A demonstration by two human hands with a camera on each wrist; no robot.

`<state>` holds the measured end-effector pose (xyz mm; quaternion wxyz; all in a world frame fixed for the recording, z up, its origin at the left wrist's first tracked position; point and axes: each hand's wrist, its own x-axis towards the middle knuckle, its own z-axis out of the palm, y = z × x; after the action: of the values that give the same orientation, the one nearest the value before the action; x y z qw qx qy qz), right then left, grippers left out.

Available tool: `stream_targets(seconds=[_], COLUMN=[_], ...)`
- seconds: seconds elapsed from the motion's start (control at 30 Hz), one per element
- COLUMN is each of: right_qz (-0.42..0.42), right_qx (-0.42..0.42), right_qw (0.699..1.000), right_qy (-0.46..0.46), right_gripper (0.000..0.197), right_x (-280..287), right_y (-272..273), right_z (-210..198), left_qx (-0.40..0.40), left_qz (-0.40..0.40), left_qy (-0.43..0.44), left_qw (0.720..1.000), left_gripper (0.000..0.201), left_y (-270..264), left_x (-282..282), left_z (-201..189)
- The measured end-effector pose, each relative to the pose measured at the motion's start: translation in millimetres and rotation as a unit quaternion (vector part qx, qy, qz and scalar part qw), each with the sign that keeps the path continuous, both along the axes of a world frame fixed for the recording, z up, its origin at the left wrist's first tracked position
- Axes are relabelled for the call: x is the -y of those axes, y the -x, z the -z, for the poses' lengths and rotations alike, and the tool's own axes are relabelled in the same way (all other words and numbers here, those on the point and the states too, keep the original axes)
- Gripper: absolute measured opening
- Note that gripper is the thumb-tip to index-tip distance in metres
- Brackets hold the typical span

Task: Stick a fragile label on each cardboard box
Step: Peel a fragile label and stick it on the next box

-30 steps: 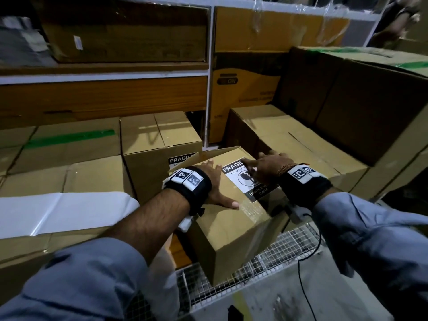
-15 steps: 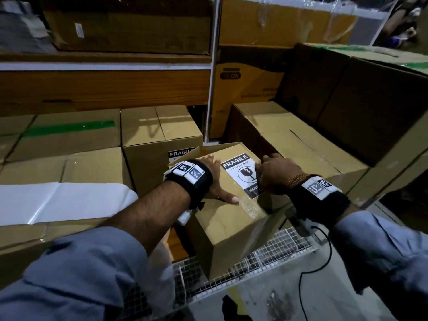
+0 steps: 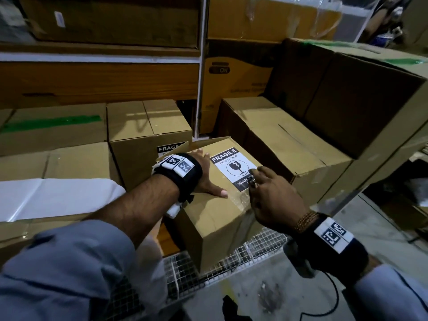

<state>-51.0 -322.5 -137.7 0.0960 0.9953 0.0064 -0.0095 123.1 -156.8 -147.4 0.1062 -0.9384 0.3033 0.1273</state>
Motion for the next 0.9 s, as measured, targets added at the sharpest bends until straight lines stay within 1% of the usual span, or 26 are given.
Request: stream_targets(seconds=[0.1, 0.17, 0.23, 0.3, 0.4, 0.47, 0.53, 0.6, 0.67, 0.8, 0.83, 0.9], right_qz=[-0.021, -0.03, -0.018, 0.002, 0.005, 0.006, 0.009, 0.005, 0.005, 0.006, 0.007, 0.014], right_qx=[0.002, 0.005, 0.038, 0.034, -0.029, -0.031, -0.021, -0.01, 0.007, 0.02, 0.023, 0.028], right_qw=[1.0, 0.999, 0.997, 0.994, 0.997, 0.998, 0.999, 0.999, 0.998, 0.994, 0.993, 0.986], right_qy=[-0.012, -0.03, -0.072, -0.101, -0.065, -0.049, -0.04, -0.045, -0.065, -0.107, -0.12, -0.165], right_gripper=[0.036, 0.035, 0.037, 0.048, 0.067, 0.081, 0.084, 0.078, 0.064, 0.046, 0.043, 0.044], right_x=[-8.2, -5.7, -2.6, -1.2, -9.0, -14.3, -17.7, -18.5, -16.3, -3.4, -0.6, 1.4], right_y=[6.5, 7.4, 5.1, -1.8, -12.4, -12.7, -9.1, -3.8, 1.0, 3.8, 1.9, -1.6], right_z=[0.7, 1.1, -2.4, -1.6, 9.4, 16.1, 15.8, 10.5, 4.8, 5.3, 6.6, 4.4], left_qx=[-0.002, -0.001, 0.0, -0.002, -0.005, -0.003, -0.002, -0.002, -0.002, -0.005, -0.005, -0.005], left_qz=[0.0, -0.001, -0.002, -0.002, -0.001, 0.0, 0.002, 0.003, 0.003, -0.007, -0.006, -0.003], left_qy=[-0.005, -0.003, -0.001, 0.004, 0.007, 0.008, 0.011, 0.009, 0.0, -0.002, -0.001, 0.001], left_qw=[1.0, 1.0, 1.0, 1.0, 1.0, 1.0, 1.0, 1.0, 1.0, 1.0, 1.0, 1.0], left_gripper=[0.158, 0.159, 0.158, 0.158, 0.157, 0.156, 0.154, 0.153, 0.153, 0.154, 0.154, 0.154], left_y=[0.4, 0.6, -0.1, -1.0, -3.2, -3.1, -2.3, -1.8, -2.2, -3.3, -2.3, 0.8], left_x=[0.4, 0.4, 0.3, 0.9, 1.4, 0.8, 0.8, 1.7, 2.9, 2.8, 1.7, 0.1], left_z=[0.7, 1.6, 3.5, 5.0, 6.4, 7.0, 7.6, 8.2, 7.3, 5.3, 4.3, -1.0])
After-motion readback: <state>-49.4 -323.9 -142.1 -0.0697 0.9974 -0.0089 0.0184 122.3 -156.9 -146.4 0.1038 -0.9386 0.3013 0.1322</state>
